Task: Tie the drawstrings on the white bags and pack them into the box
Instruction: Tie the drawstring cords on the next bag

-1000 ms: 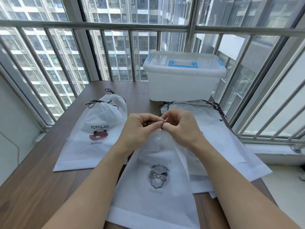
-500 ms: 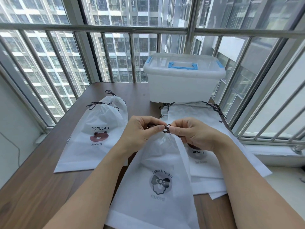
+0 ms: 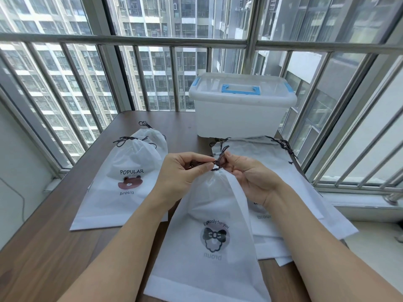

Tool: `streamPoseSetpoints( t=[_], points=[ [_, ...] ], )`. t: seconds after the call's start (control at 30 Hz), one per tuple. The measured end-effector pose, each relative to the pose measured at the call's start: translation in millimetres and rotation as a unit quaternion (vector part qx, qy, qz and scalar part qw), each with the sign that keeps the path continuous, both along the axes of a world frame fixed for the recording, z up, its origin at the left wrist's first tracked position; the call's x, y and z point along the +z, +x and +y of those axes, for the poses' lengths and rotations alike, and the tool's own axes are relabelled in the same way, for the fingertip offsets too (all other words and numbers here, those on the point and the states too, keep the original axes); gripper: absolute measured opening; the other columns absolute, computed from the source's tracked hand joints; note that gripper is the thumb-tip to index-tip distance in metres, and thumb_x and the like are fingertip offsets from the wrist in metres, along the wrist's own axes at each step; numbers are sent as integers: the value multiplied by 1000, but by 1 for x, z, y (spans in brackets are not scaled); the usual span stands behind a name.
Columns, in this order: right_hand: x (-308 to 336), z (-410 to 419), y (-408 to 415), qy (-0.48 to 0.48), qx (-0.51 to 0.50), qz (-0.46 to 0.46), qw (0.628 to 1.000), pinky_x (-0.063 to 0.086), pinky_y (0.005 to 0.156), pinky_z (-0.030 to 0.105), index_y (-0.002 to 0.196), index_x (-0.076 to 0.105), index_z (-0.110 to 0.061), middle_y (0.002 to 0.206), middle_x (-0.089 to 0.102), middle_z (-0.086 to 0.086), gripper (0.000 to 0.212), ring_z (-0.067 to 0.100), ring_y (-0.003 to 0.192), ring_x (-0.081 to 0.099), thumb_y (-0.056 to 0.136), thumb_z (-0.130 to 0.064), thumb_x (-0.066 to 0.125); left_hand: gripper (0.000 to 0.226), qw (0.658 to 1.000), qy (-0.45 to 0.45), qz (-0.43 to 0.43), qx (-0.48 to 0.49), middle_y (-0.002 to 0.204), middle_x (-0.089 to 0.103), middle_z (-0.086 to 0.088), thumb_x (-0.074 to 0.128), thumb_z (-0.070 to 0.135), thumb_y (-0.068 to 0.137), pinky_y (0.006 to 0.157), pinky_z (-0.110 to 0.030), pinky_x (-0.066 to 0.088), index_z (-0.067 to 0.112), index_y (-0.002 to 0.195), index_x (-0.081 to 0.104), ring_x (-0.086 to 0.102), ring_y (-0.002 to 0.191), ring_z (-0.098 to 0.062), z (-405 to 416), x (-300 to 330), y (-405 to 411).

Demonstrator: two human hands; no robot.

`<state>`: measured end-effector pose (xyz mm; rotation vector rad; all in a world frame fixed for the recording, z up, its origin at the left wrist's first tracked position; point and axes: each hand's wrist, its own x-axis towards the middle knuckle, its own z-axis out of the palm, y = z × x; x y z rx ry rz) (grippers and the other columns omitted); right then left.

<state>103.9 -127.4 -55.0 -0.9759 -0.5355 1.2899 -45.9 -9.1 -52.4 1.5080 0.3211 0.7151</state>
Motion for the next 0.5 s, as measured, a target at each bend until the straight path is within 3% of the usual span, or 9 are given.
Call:
streamPoseSetpoints(
  t=[0.1,0.2,0.3,0.4,0.5],
  points=[
    [1,-1,-1,2,7,37,999,24,58,18,92,64,-11,67,50,-5,12,5,56,38,97,-19,57,20,1000,13,2,9,81,77,-4,76,-4,78,75,-18,55,14,84,79,71,76,-11,0,-2,1],
    [9,-4,-4,-6,9,68,998,17,51,15,122,62,-5,69,50,-6,28,3,49,35,99,-9,47,18,1000,16,1,8,84,77,-5,76,-4,79,77,-19,54,12,85,78,71,78,-12,-2,-3,2],
    [17,-10,-4,-30,32,46,998,16,43,15,139,55,-2,67,44,-7,48,4,49,26,94,-18,51,19,1000,18,-10,-1,87,78,-4,73,-8,80,77,-19,54,10,85,78,72,82,-12,-3,-1,1],
    [21,-13,-3,-36,52,-33,997,17,45,16,124,66,-8,65,36,-7,40,5,50,22,93,-32,55,21,998,38,-13,-43,97,78,1,69,-13,82,83,-19,54,7,87,76,73,99,-13,-7,1,-1],
    [22,-12,-7,-42,11,-200,979,21,45,16,106,72,-7,60,34,-7,32,6,48,24,88,-33,69,15,997,76,11,-17,88,78,1,75,-3,82,79,-19,55,10,88,78,74,87,-11,-8,0,0]
  ],
)
